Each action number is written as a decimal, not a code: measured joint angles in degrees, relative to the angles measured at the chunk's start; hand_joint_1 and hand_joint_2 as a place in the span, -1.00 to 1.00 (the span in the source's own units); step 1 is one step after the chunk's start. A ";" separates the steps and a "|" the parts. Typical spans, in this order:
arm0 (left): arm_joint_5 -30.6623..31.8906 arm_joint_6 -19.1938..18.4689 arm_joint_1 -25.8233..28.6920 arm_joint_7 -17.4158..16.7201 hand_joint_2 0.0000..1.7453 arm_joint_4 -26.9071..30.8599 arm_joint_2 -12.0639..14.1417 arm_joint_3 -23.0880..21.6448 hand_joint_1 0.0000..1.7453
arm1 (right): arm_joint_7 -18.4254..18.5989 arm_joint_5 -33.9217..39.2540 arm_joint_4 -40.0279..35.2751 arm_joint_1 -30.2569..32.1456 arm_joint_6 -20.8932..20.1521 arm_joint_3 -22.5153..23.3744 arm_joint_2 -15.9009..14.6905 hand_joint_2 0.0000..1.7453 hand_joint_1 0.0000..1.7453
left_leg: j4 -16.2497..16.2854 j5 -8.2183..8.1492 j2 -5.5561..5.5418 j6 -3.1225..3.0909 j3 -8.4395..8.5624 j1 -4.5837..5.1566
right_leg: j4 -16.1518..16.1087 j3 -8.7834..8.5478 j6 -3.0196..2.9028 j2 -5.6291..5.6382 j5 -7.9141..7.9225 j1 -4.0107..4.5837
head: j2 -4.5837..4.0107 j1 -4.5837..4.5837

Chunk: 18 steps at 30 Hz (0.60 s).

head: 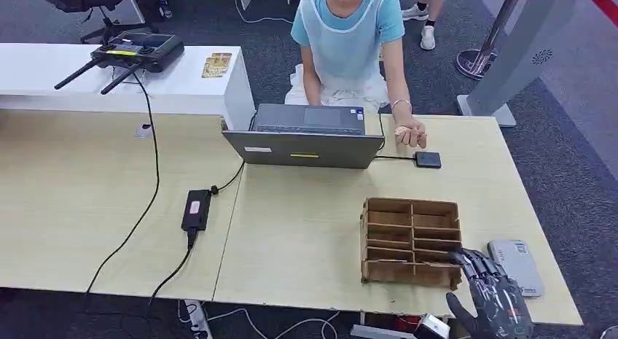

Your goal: Pass the card to the sensor for recognition and then transmit it.

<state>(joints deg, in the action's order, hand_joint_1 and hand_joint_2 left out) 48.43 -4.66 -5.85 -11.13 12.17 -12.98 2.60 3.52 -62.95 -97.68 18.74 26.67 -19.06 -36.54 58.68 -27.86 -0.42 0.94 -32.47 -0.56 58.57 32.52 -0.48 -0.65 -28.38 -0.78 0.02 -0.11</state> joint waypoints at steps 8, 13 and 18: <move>-1.95 0.59 0.01 -0.28 -1.00 0.00 -0.02 1.09 -1.00 | 0.15 -0.55 0.00 -0.02 0.37 -0.35 0.00 1.00 -0.46 | 0.00 0.00 -0.01 0.00 0.00 0.00 | 0.00 0.00 0.00 0.00 0.00 0.00 | 0.00 0.00; -7.04 3.12 0.39 -2.27 -1.00 0.00 -0.28 5.00 -1.00 | 0.24 -0.68 -0.02 -0.05 0.98 -0.35 0.00 1.00 -0.44 | 0.00 -0.01 0.07 -0.01 -0.01 -0.01 | 0.00 0.02 0.00 0.03 0.00 0.01 | 0.00 0.00; -11.05 6.68 1.63 -2.82 -1.00 0.00 -0.57 8.30 -1.00 | 0.72 -1.07 -0.15 0.08 1.00 -0.35 0.00 1.00 -0.46 | 0.00 -0.03 0.15 -0.03 0.02 0.00 | 0.00 0.08 0.00 0.15 0.00 0.00 | -0.02 -0.02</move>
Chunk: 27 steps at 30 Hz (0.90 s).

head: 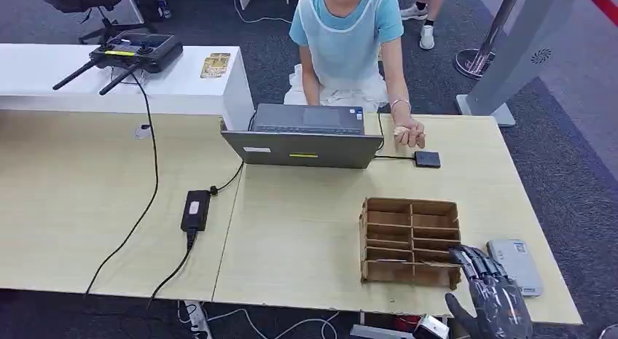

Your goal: Pass the card to the sensor for recognition and then transmit it.

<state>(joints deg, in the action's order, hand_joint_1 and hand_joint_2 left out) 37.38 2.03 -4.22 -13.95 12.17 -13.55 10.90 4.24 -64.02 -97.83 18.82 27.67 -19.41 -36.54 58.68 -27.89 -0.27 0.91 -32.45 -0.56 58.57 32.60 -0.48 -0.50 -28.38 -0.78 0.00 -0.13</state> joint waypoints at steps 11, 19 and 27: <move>-4.71 4.73 1.63 0.42 -1.00 0.00 -0.96 7.48 -1.00 | 1.31 -0.66 -1.14 1.07 0.37 -0.15 0.00 1.00 -0.40 | 0.00 -0.04 -0.02 -0.06 -0.02 0.00 | -0.01 -0.01 0.00 -0.01 0.00 0.00 | 0.02 0.04; -13.32 11.05 2.70 0.55 -1.00 0.00 -1.94 13.76 -1.00 | 3.17 -1.40 -1.55 1.83 0.57 -0.48 -0.17 1.00 -0.42 | 0.01 -0.04 -0.02 -0.06 -0.01 -0.01 | -0.01 0.01 0.00 0.00 0.00 0.01 | 0.02 0.02; -23.65 17.71 3.05 3.89 -1.00 0.00 -1.90 24.17 -1.00 | 5.51 -2.49 -2.27 2.54 1.09 -1.07 -0.81 1.00 -0.48 | 0.01 -0.05 0.01 -0.05 0.00 -0.01 | -0.01 0.02 0.00 0.03 0.00 0.01 | 0.02 0.00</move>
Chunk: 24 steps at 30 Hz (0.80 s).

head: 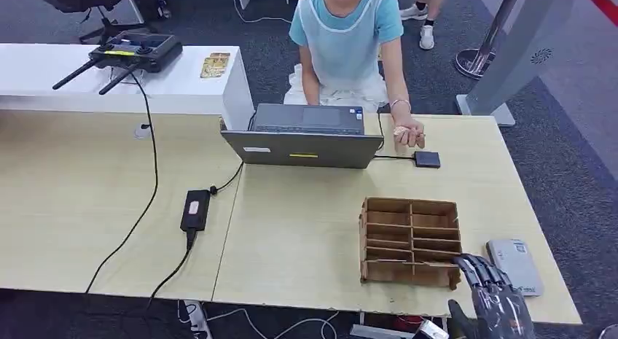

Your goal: Pass the card to the sensor for recognition and then transmit it.

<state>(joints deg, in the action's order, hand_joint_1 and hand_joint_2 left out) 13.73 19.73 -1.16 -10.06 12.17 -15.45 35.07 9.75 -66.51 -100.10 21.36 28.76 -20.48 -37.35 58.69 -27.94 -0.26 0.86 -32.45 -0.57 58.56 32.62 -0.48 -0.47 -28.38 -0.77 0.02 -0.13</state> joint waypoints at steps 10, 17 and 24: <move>-5.54 3.24 -0.06 2.25 -1.00 0.00 -0.02 9.56 -1.00 | 1.01 0.15 -0.94 0.10 0.33 -0.92 -0.96 1.00 -0.48 | 0.01 0.00 0.02 0.00 0.01 0.01 | -0.01 -0.01 0.00 0.01 0.00 -0.01 | -0.02 0.00; -6.93 3.85 -0.12 3.10 -1.00 0.00 -0.07 11.76 -1.00 | 1.01 0.35 -1.07 0.09 0.50 -1.22 -1.25 1.00 -0.50 | 0.01 0.00 0.02 0.00 0.01 0.01 | -0.01 -0.01 0.00 0.01 0.00 -0.01 | -0.02 0.00; -13.62 5.40 -0.36 7.17 -1.00 0.00 -0.15 16.76 -1.00 | 0.53 1.31 -1.09 -0.19 1.31 -1.25 -1.25 1.00 -0.76 | 0.01 0.00 0.02 0.00 0.01 0.01 | 0.00 -0.01 0.00 0.01 0.00 0.00 | -0.02 -0.02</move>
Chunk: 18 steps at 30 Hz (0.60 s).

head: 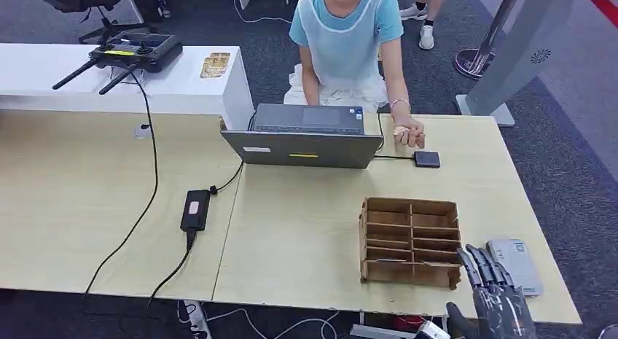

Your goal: Pass the card to the sensor for recognition and then transmit it.

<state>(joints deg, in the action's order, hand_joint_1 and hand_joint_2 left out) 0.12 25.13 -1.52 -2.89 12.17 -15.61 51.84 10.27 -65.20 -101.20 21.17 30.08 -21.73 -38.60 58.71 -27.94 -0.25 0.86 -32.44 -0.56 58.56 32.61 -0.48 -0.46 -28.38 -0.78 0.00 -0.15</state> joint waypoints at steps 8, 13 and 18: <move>-5.58 0.22 -1.84 3.79 -1.00 0.00 -0.52 6.04 -1.00 | -0.72 1.09 0.00 -0.18 0.55 -0.04 0.02 1.00 -1.00 | 0.00 0.00 -0.01 0.00 -0.01 0.00 | 0.00 -0.03 0.00 -0.01 0.01 0.00 | 0.00 0.02; -6.37 0.16 -2.44 4.35 -1.00 0.00 -0.81 8.01 -1.00 | -0.81 1.64 0.00 -0.17 0.70 -0.04 0.02 1.00 -1.00 | 0.00 0.00 -0.01 0.00 -0.01 0.00 | 0.00 -0.02 0.00 -0.01 0.01 0.00 | 0.00 0.02; -6.48 0.16 -2.83 4.35 -1.00 0.00 -1.01 8.90 -1.00 | -0.83 1.66 0.00 -0.17 0.70 -0.02 0.02 1.00 -1.00 | 0.00 0.00 -0.01 0.00 -0.02 0.00 | 0.00 -0.02 0.00 -0.01 0.01 0.00 | 0.02 0.02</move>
<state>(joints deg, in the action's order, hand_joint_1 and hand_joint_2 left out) -6.36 25.29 -4.35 1.46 12.17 -16.61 60.74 9.44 -63.54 -101.20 21.00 30.77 -21.75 -38.58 58.71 -27.94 -0.26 0.86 -32.46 -0.56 58.56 32.59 -0.48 -0.47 -28.37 -0.78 0.02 -0.13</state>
